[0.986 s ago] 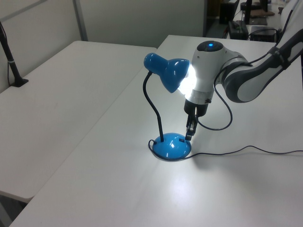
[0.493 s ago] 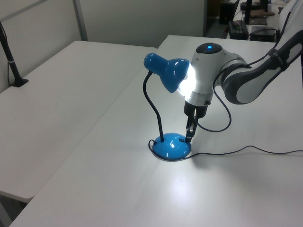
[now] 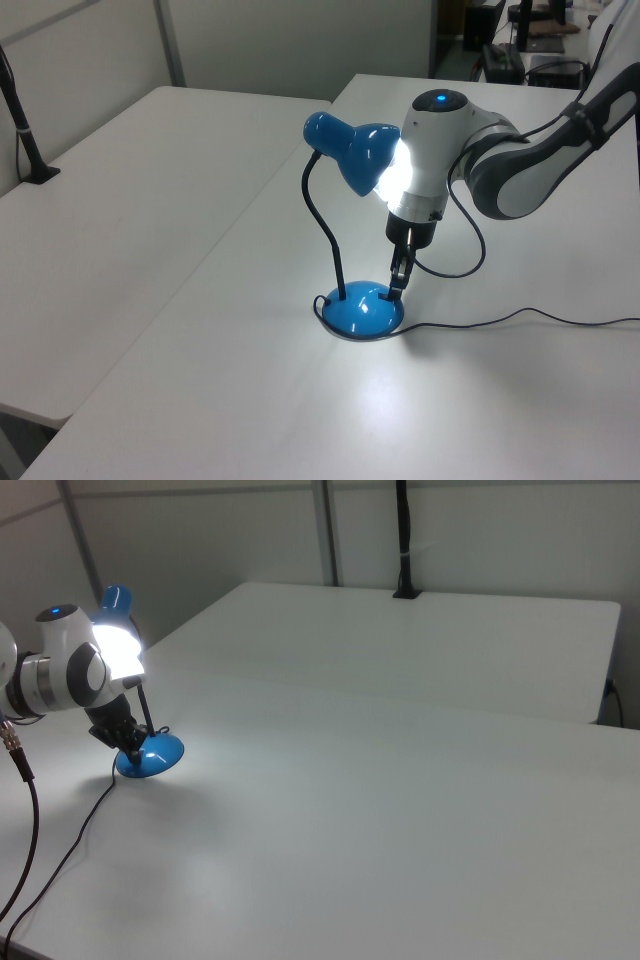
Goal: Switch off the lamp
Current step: 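Press down on the switch on the lamp base with the gripper fingertips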
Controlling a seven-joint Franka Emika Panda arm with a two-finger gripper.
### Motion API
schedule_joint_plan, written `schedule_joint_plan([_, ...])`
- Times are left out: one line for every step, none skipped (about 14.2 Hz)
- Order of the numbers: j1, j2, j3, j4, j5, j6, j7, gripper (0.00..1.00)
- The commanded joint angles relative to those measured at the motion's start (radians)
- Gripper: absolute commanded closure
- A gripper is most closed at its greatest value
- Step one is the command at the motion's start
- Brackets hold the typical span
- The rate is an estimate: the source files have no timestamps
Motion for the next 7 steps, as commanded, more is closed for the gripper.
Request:
schedule_joint_plan([0.007, 0.01, -0.005, 0.012, -0.028, 0.025, 0.034, 1.0])
schedule_joint_plan([0.009, 0.012, -0.005, 0.011, -0.028, 0.025, 0.034, 1.0])
schedule_joint_plan([0.009, 0.014, -0.005, 0.012, -0.029, 0.025, 0.034, 1.0])
schedule_joint_plan([0.007, 0.018, -0.005, 0.012, -0.037, 0.025, 0.035, 1.0])
schedule_joint_plan([0.007, 0.02, -0.005, 0.014, -0.043, 0.025, 0.035, 1.0])
schedule_joint_plan([0.007, 0.021, -0.005, 0.012, -0.048, 0.025, 0.035, 1.0])
schedule_joint_plan([0.009, 0.026, -0.005, 0.012, -0.052, 0.025, 0.035, 1.0])
